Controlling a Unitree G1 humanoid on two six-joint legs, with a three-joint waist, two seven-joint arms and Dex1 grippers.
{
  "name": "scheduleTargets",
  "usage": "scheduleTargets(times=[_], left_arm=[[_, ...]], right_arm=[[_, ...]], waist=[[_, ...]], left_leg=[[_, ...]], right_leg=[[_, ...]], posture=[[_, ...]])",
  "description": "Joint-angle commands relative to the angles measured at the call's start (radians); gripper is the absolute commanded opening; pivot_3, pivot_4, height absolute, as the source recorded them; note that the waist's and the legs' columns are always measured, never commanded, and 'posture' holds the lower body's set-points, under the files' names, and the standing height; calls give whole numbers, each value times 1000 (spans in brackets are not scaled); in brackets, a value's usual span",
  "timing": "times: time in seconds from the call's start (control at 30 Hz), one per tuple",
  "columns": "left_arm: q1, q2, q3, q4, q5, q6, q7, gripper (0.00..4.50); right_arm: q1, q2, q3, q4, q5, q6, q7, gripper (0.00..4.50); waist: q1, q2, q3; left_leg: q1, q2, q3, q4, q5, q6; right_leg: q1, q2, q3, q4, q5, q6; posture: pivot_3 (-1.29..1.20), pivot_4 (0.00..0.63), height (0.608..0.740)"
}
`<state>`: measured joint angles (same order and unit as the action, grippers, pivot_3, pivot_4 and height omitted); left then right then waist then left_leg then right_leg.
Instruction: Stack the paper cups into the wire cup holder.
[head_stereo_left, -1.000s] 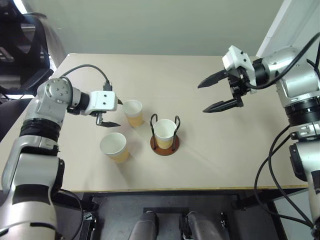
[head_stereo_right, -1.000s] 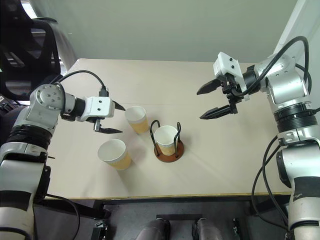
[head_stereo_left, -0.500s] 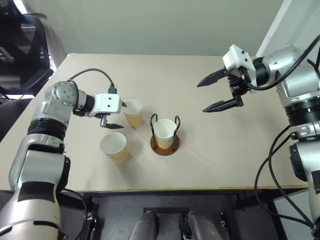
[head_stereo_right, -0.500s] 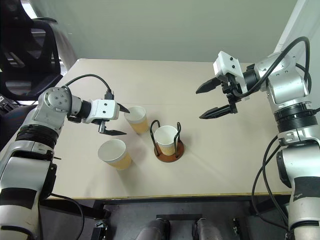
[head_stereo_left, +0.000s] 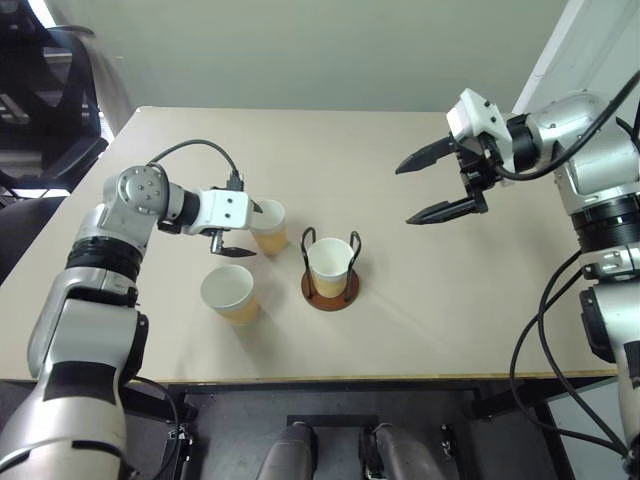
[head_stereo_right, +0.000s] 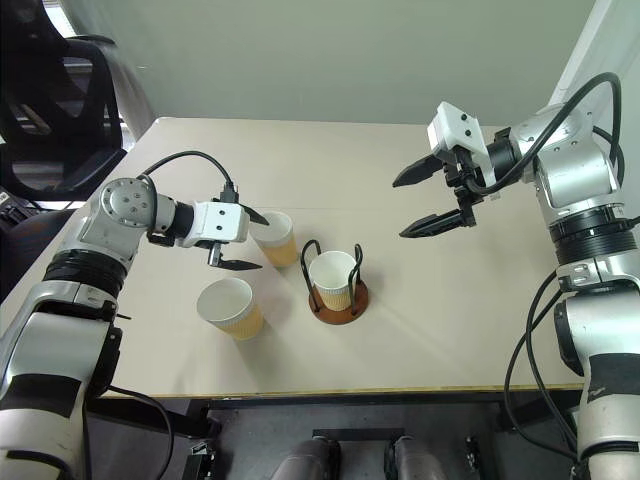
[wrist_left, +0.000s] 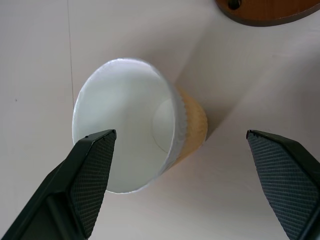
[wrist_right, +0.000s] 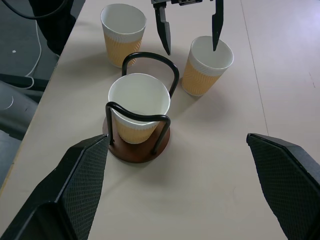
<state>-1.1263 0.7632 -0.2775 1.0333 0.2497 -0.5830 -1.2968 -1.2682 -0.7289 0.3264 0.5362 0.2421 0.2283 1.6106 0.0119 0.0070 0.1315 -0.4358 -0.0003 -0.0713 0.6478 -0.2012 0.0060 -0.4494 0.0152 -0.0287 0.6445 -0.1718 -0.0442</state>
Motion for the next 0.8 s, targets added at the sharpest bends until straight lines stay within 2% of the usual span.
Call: scheduleTargets(times=[0.03,0.13,0.47,0.8], left_arm=[[-28,3,4,3,1,-11,3,4500],[-29,2,4,5,-2,-14,-4,3603],[-37,1,7,15,-14,-5,-64,8],[-25,10,13,-9,-35,29,-125,8]], right_arm=[[-22,-13,-13,-29,19,-8,4,4468],[-20,-13,-13,-32,20,-7,4,4500],[-32,1,-31,-17,20,-12,4,4500],[-63,16,-43,29,11,-28,4,4500]], waist=[[0,0,0],[0,0,0],[0,0,0],[0,0,0]], left_leg=[[0,0,0,0,0,0],[0,0,0,0,0,0],[0,0,0,0,0,0],[0,0,0,0,0,0]], right_leg=[[0,0,0,0,0,0],[0,0,0,0,0,0],[0,0,0,0,0,0],[0,0,0,0,0,0]], posture=[[0,150,740],[0,150,740],[0,150,740],[0,150,740]])
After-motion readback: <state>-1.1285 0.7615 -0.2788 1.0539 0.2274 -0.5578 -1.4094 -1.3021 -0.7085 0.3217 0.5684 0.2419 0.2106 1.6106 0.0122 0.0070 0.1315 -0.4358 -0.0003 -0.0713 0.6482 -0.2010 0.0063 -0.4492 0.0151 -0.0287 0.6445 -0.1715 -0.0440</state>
